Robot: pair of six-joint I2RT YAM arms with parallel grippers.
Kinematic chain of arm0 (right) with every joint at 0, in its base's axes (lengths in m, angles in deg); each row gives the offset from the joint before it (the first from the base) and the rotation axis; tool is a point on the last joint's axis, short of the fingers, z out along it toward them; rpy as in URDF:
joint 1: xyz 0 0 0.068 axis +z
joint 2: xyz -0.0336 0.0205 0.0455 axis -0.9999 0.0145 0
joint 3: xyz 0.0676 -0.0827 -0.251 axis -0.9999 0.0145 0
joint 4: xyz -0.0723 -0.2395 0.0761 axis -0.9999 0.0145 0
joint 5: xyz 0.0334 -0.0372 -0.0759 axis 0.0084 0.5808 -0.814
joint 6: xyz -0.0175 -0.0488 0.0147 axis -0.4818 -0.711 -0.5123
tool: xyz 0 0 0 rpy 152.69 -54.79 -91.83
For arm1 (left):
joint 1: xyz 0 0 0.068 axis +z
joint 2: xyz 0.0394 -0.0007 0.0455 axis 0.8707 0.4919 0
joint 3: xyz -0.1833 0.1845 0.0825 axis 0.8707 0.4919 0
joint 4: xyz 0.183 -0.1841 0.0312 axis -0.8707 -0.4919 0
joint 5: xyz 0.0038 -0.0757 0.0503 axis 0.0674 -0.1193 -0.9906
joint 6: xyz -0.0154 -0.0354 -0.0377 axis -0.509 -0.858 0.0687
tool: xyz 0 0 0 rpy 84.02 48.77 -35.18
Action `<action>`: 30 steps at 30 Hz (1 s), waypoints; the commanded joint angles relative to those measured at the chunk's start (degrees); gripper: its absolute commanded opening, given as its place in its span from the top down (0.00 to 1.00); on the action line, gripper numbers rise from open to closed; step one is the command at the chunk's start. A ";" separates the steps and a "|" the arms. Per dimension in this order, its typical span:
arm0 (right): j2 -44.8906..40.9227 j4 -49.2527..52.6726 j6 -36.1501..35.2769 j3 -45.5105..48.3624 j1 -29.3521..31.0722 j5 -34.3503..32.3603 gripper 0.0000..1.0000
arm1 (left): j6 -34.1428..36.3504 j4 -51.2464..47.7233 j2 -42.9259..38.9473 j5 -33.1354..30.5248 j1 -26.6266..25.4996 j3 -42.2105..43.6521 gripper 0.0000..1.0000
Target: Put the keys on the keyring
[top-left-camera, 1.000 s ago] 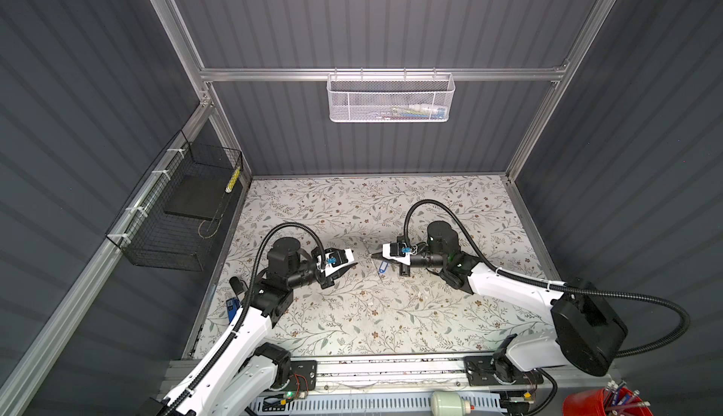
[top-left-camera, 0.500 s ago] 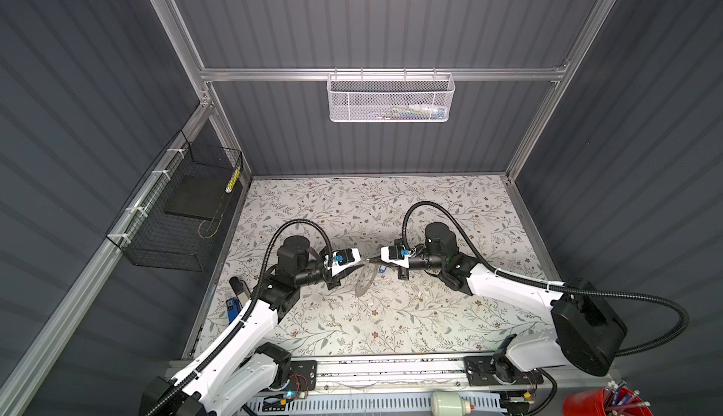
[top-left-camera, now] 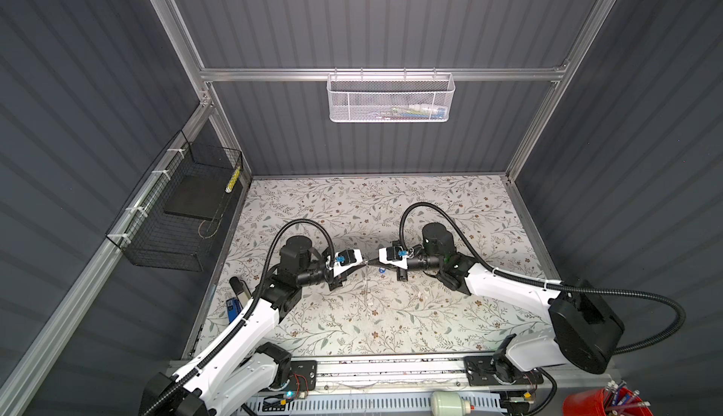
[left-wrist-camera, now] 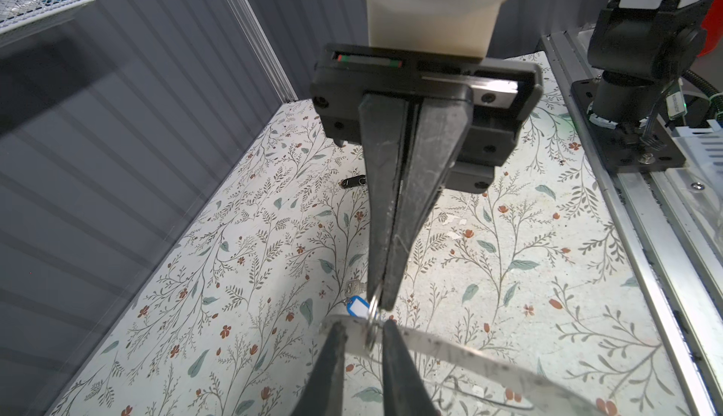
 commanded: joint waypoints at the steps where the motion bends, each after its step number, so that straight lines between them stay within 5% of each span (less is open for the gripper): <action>1: 0.40 -0.73 0.10 -2.05 0.19 1.76 1.00 | -0.48 0.44 0.45 1.07 -0.45 -0.52 0.84; 6: 0.87 -0.88 -0.07 -2.05 0.28 1.32 0.98 | -0.50 -0.61 1.45 1.94 -0.67 -1.71 0.98; 14: 0.16 -13.96 9.65 4.18 0.19 -12.39 0.61 | 0.97 -9.65 2.75 -1.15 -0.73 -7.52 1.00; 22: -5.37 -11.46 18.11 5.78 0.63 -24.08 0.63 | 4.29 -26.36 8.24 -6.32 -0.89 -18.67 1.00; 25: -7.63 -4.32 16.45 4.66 0.76 -24.15 0.61 | 5.32 -28.87 8.98 -7.58 -0.91 -21.01 1.00; 30: -8.73 -6.89 13.54 7.89 1.22 -22.04 0.63 | 10.51 -28.62 8.06 -9.28 -2.55 -21.40 1.00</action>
